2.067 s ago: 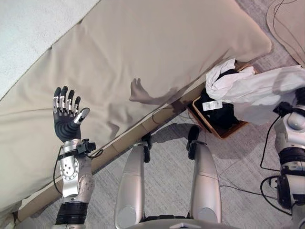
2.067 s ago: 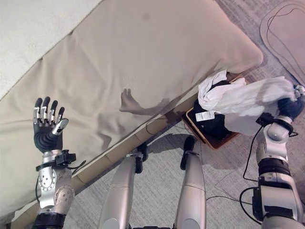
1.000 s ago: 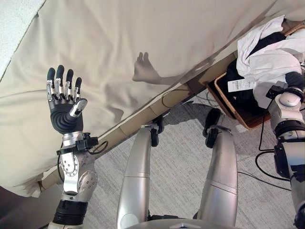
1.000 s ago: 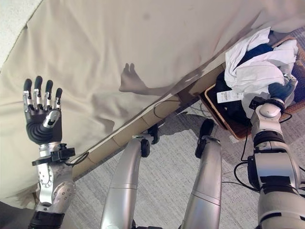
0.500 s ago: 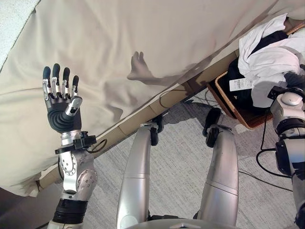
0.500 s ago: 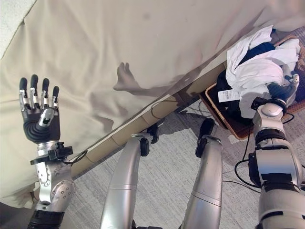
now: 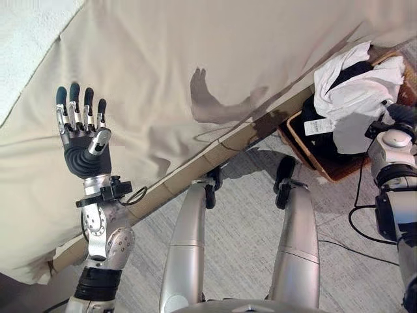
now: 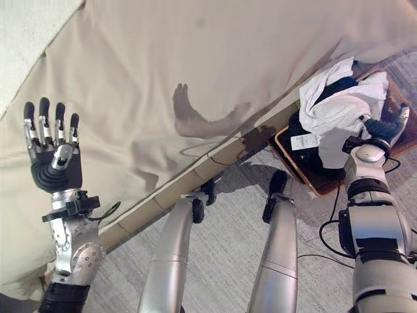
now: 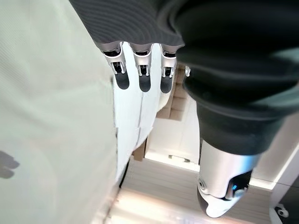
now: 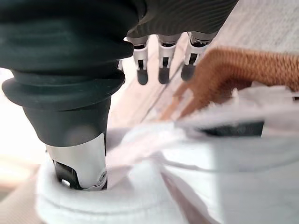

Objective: Pick up clothes into the bucket

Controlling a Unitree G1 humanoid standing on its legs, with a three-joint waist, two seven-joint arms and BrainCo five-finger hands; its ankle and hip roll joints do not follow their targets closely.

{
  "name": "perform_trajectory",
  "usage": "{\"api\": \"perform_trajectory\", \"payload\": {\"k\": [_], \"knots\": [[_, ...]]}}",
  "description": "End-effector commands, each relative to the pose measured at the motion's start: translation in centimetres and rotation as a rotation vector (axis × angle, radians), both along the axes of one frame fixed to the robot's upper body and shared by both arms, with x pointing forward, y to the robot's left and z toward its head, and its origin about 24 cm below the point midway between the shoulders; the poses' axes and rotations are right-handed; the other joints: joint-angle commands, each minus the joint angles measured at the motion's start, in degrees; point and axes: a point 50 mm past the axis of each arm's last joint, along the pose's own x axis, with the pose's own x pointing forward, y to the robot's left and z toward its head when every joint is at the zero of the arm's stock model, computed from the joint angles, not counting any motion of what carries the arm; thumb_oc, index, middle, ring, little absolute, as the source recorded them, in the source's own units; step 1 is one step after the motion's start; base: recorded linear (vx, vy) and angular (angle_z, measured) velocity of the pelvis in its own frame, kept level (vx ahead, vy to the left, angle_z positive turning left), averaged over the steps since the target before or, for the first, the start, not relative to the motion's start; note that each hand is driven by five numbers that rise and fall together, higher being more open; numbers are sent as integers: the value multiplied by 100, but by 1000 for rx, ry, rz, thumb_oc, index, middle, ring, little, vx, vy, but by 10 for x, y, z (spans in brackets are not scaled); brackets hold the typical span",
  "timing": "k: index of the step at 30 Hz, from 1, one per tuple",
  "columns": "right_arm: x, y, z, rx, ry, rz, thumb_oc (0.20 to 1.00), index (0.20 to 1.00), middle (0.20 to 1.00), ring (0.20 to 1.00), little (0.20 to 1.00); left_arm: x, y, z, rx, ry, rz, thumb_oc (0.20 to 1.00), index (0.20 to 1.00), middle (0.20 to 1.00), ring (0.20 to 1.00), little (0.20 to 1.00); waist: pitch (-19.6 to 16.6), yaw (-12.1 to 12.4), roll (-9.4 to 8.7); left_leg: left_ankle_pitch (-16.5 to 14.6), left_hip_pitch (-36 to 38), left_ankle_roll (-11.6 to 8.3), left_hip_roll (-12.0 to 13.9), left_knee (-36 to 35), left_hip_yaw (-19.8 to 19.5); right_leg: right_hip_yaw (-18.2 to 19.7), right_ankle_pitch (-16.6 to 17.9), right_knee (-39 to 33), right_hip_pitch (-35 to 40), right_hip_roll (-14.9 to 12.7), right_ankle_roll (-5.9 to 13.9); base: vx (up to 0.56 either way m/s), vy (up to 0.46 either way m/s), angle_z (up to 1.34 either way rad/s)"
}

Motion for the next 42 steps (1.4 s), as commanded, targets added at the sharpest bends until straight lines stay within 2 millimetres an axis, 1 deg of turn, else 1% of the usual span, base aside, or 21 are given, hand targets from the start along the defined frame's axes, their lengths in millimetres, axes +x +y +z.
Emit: {"api": "perform_trajectory", "payload": {"k": [1, 4, 5, 8, 9, 10, 11, 12, 13, 16, 17, 18, 20, 21, 22, 24, 27, 30, 33, 37, 42], "knots": [[-8, -3, -20, 8, 40, -10, 1000, 1000, 1000, 1000, 1000, -9, 14, 0, -67, -67, 68, 1000, 1000, 1000, 1000, 1000, -316, -82, 3, -15, 277, -52, -78, -475, 12, 39, 546, -991, 436, 88, 233, -18, 18, -5], [-12, 0, -37, 24, 64, 26, 1000, 1000, 1000, 1000, 1000, -7, 17, -1, -64, -59, 85, 1000, 1000, 1000, 1000, 1000, -332, -120, -74, 124, 771, -63, -104, -955, -26, -5, 736, -1479, 940, 86, 288, -22, 4, 0], [-13, 1, -41, 15, 78, 36, 1000, 1000, 1000, 1000, 1000, -7, 18, -3, -64, -53, 90, 1000, 1000, 1000, 1000, 1000, -309, -146, -98, 308, 832, -28, -115, -1077, 18, -49, 929, -1630, 1016, 48, 258, -59, 8, 2], [-18, 5, -58, 10, 120, 60, 1000, 1000, 1000, 1000, 1000, -6, 23, -5, -46, -42, 119, 1000, 1000, 1000, 1000, 1000, -305, -169, -169, 422, 1400, -51, -120, -1552, 3, -178, 1122, -2125, 1601, 26, 326, 13, 23, 2], [-20, 10, -70, 13, 146, 78, 1000, 1000, 1000, 1000, 1000, -6, 26, -6, -36, -35, 134, 1000, 1000, 1000, 1000, 1000, -298, -187, -212, 500, 1751, -63, -117, -1838, -16, -235, 1236, -2449, 1974, 10, 370, 43, 12, -2], [-20, 10, -70, 13, 146, 78, 1000, 1000, 1000, 1000, 1000, -6, 26, -6, -36, -35, 134, 1000, 1000, 1000, 1000, 1000, -263, -193, -210, 515, 1807, -63, -119, -1871, -24, -250, 1248, -2482, 2036, 9, 370, 53, 1, -7], [-22, 12, -76, 18, 157, 87, 1000, 1000, 1000, 1000, 1000, -4, 26, -7, -33, -28, 134, 1000, 1000, 1000, 1000, 1000, -291, -205, -231, 548, 1974, -75, -119, -2014, -35, -278, 1290, -2626, 2223, 2, 381, 61, -11, -10], [-25, 18, -90, 38, 177, 106, 1000, 1000, 1000, 1000, 1000, -3, 28, -8, -24, -18, 144, 1000, 1000, 1000, 1000, 1000, -287, -236, -262, 620, 2292, -98, -128, -2257, -70, -355, 1379, -2899, 2586, -3, 410, 62, -11, -8], [-25, 19, -90, 39, 178, 106, 1000, 1000, 1000, 1000, 1000, -3, 28, -8, -23, -18, 144, 1000, 1000, 1000, 1000, 1000, -257, -243, -260, 634, 2345, -99, -130, -2288, -79, -371, 1390, -2930, 2645, -4, 410, 74, -25, -2], [-37, 29, -121, 83, 236, 141, 1000, 1000, 1000, 1000, 1000, 0, 32, -16, -13, 22, 162, 1000, 1000, 1000, 1000, 1000, -316, -305, -377, 743, 2904, -155, -160, -2670, -162, -492, 1530, -3436, 3331, 9, 440, 96, -35, 4], [-38, 29, -121, 84, 236, 141, 1000, 1000, 1000, 1000, 1000, 0, 32, -16, -13, 23, 162, 1000, 1000, 1000, 1000, 1000, -301, -306, -378, 751, 2935, -156, -161, -2690, -166, -500, 1536, -3455, 3364, 9, 440, 100, -32, 9], [-42, 36, -133, 99, 251, 160, 1000, 1000, 1000, 1000, 1000, 0, 32, -20, -6, 40, 165, 1000, 1000, 1000, 1000, 1000, -335, -337, -436, 792, 3194, -177, -146, -2846, -182, -548, 1589, -3671, 3680, 29, 453, 67, -26, 2], [-44, 40, -137, 100, 254, 176, 1000, 1000, 1000, 1000, 1000, 0, 33, -21, -4, 47, 169, 1000, 1000, 1000, 1000, 1000, -347, -357, -474, 861, 3319, -184, -149, -2962, -194, -599, 1645, -3811, 3843, 32, 458, 90, -27, -3], [-47, 48, -146, 99, 275, 200, 1000, 1000, 1000, 1000, 1000, 2, 34, -24, -1, 67, 176, 1000, 1000, 1000, 1000, 1000, -387, -369, -509, 890, 3597, -216, -113, -3155, -203, -663, 1671, -3985, 4134, 67, 480, 86, -17, -3], [-47, 48, -146, 99, 274, 200, 1000, 1000, 1000, 1000, 1000, 2, 34, -24, -1, 66, 177, 1000, 1000, 1000, 1000, 1000, -384, -376, -517, 932, 3598, -212, -124, -3183, -204, -666, 1705, -4013, 4137, 58, 478, 133, -18, -1], [-51, 62, -152, 81, 259, 254, 1000, 1000, 1000, 1000, 1000, 2, 34, -27, 26, 90, 183, 1000, 1000, 1000, 1000, 1000, -492, -399, -579, 1042, 3993, -264, -41, -3526, -238, -767, 1730, -4241, 4518, 130, 499, 108, -22, 0], [-56, 70, -158, 82, 248, 283, 1000, 1000, 1000, 1000, 1000, 2, 35, -31, 57, 121, 199, 1000, 1000, 1000, 1000, 1000, -568, -433, -628, 1135, 4225, -267, -11, -3726, -269, -820, 1762, -4344, 4708, 148, 501, 102, -18, -2], [-66, 82, -160, 56, 208, 347, 1000, 1000, 1000, 1000, 1000, 3, 34, -45, 81, 197, 196, 1000, 1000, 1000, 1000, 1000, -734, -499, -711, 1189, 4686, -293, 64, -4005, -307, -915, 1712, -4461, 5151, 209, 503, 101, -10, 7], [-72, 87, -159, 53, 178, 368, 1000, 1000, 1000, 1000, 1000, 0, 34, -52, 76, 230, 198, 1000, 1000, 1000, 1000, 1000, -804, -524, -745, 1213, 4902, -306, 100, -4122, -321, -958, 1681, -4512, 5360, 244, 510, 101, -20, 7], [-83, 102, -158, 70, 102, 433, 1000, 1000, 1000, 1000, 1000, -5, 32, -67, 117, 311, 201, 1000, 1000, 1000, 1000, 1000, -987, -549, -777, 1236, 5345, -326, 141, -4366, -329, -1018, 1619, -4641, 5760, 322, 518, 91, -8, 4], [-100, 125, -172, 127, 102, 546, 1000, 1000, 1000, 1000, 1000, -11, 24, -93, 120, 426, 146, 1000, 1000, 1000, 1000, 1000, -1220, -549, -820, 1258, 5745, -359, 196, -4564, -327, -1086, 1566, -4793, 6130, 413, 515, 49, -3, 1]]}}
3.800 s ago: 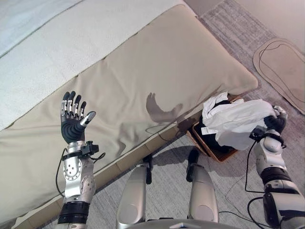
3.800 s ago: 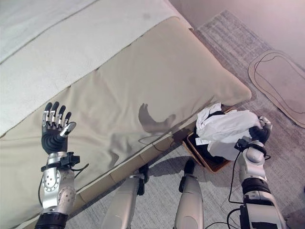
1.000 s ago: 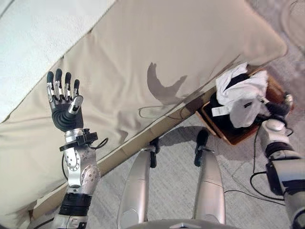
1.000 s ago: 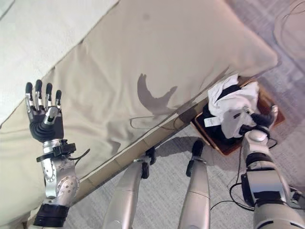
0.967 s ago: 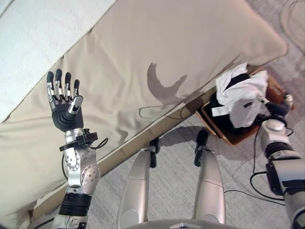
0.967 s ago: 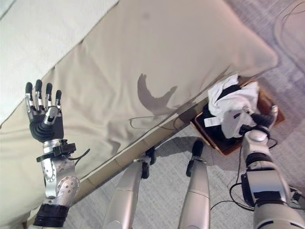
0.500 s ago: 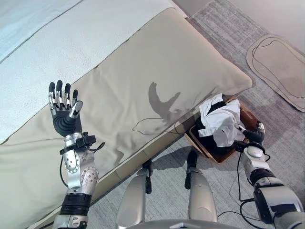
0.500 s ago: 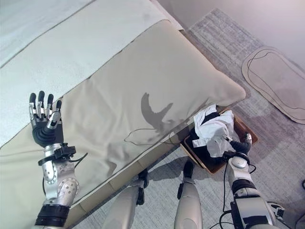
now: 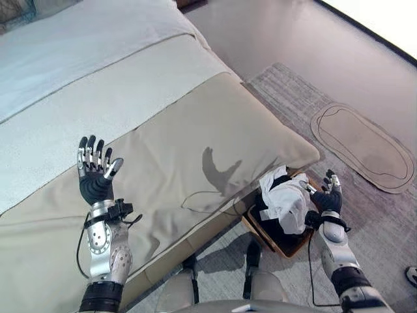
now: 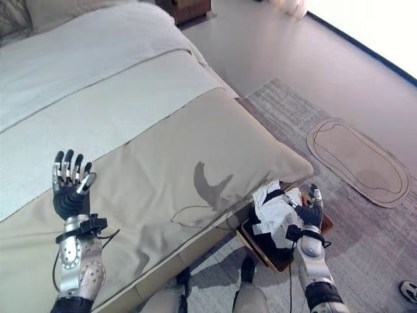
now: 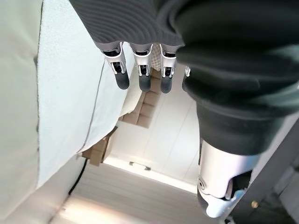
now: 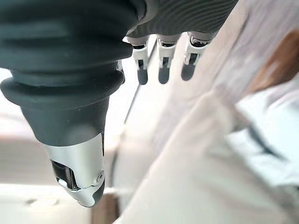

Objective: Pick up clothes into the bucket

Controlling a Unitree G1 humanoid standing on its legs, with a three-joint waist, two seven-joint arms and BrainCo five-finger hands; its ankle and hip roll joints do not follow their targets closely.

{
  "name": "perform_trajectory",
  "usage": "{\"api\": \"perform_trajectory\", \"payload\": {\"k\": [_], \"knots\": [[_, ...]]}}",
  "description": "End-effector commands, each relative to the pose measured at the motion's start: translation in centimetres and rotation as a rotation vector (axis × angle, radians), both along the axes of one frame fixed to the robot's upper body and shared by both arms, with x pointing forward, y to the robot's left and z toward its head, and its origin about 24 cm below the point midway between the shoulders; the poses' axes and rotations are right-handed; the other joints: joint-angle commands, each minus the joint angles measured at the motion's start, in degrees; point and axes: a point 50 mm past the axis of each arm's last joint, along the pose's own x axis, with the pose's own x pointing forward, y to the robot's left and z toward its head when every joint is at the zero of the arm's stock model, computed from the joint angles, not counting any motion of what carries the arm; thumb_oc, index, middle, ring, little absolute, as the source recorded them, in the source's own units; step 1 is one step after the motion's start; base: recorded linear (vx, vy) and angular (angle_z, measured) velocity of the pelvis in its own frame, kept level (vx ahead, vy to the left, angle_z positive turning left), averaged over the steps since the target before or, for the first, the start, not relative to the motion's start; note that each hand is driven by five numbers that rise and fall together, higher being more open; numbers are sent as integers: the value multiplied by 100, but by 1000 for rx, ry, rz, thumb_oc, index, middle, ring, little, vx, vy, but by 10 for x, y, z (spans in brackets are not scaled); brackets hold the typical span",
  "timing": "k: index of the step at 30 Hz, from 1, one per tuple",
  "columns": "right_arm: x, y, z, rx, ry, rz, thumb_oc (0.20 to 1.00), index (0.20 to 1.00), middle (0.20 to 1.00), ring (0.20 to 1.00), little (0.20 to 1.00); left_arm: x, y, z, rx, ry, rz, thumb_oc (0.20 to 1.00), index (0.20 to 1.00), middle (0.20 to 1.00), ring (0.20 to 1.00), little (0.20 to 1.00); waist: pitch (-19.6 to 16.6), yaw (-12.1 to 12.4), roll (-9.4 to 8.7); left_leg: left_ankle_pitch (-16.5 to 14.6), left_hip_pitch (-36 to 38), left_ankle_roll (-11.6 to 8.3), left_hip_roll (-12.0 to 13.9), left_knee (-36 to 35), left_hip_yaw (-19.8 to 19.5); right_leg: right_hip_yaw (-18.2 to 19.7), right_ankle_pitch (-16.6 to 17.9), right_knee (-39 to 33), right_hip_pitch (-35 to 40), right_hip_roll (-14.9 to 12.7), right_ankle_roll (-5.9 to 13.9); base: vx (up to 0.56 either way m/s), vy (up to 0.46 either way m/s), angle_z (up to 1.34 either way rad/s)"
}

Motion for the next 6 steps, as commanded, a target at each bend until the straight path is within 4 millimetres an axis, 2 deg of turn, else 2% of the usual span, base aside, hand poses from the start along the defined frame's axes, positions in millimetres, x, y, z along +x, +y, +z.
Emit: {"api": "perform_trajectory", "payload": {"k": [1, 3, 4, 6], "knots": [[6, 9, 16, -1, -112, 70, 1000, 1000, 1000, 1000, 1000, 0, 0, 0, 89, 8, -27, 1000, 1000, 1000, 1000, 1000, -245, -64, -113, 116, -50, -119, 50, -102, -106, 108, 285, 212, -227, -158, 266, 43, 9, 3], [-7, 28, 2, 22, -59, 152, 1000, 1000, 1000, 1000, 1000, -6, -8, -21, 73, 104, -70, 1000, 1000, 1000, 1000, 1000, -405, -34, -138, 100, 175, -112, 80, -171, -80, 90, 261, 129, -6, -96, 257, 42, 11, 1], [-7, 28, 2, 22, -58, 152, 1000, 1000, 1000, 1000, 1000, -6, -8, -21, 73, 104, -70, 1000, 1000, 1000, 1000, 1000, -405, -35, -138, 99, 181, -113, 80, -173, -81, 88, 262, 125, 1, -95, 257, 0, 0, 0], [-15, 39, -9, 39, -11, 192, 1000, 1000, 1000, 1000, 1000, -9, -14, -37, 57, 172, -99, 1000, 1000, 1000, 1000, 1000, -492, -16, -140, 80, 279, -113, 88, -189, -78, 76, 238, 62, 141, -74, 258, 0, 0, 0]]}}
